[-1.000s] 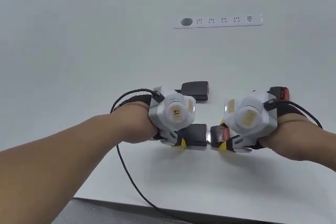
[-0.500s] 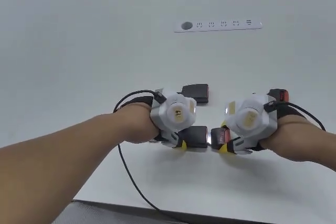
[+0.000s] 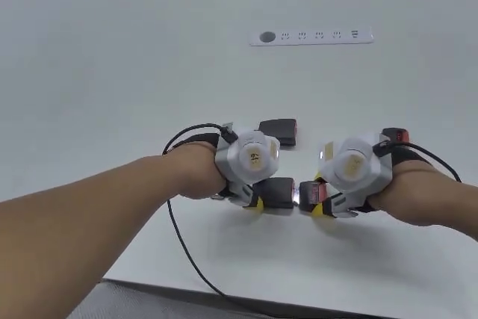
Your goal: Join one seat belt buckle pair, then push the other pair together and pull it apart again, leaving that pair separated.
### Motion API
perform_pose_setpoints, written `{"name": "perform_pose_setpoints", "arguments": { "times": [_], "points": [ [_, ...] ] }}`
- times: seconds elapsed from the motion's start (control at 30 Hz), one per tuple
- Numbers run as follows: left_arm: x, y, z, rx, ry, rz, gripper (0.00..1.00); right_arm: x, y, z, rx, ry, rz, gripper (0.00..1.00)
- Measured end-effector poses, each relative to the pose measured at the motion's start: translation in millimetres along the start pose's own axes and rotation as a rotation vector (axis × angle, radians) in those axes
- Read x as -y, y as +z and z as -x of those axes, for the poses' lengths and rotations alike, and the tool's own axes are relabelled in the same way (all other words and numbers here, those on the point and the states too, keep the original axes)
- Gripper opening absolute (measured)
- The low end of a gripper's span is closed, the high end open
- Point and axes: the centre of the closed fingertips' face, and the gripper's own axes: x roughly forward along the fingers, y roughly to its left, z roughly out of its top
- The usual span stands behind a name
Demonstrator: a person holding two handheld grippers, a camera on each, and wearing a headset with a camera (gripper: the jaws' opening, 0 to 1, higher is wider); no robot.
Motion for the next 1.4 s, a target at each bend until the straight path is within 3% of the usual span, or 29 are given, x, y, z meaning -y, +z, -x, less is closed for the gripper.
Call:
{"name": "perform_pose_setpoints", "arguments": {
  "times": [0.5,1.1,1.2,1.3,1.4],
  "points": [
    [1.5,-0.8,0.0,-0.021,0.008,0.004,0.31,0.1,1.1,-0.9,0.019,-0.003,-0.003,0.33],
    [1.1,-0.9,1.1,-0.008,0.005,0.022,0.34,1.3,2.4,-1.8,-0.002,0.007,-0.002,0.35],
    [0.9,-1.3,4.6,0.000,0.003,0.039,0.35,2.3,5.2,0.3,0.003,-0.001,0.002,0.35],
    [-4.2,4.3,16.2,0.041,0.020,0.066,0.36,4.9,13.5,8.0,0.041,-0.006,-0.019,0.35],
    [-5.2,7.3,24.4,0.057,0.032,0.058,0.38,5.2,17.4,13.7,0.055,-0.013,-0.023,0.36]
  ]
}}
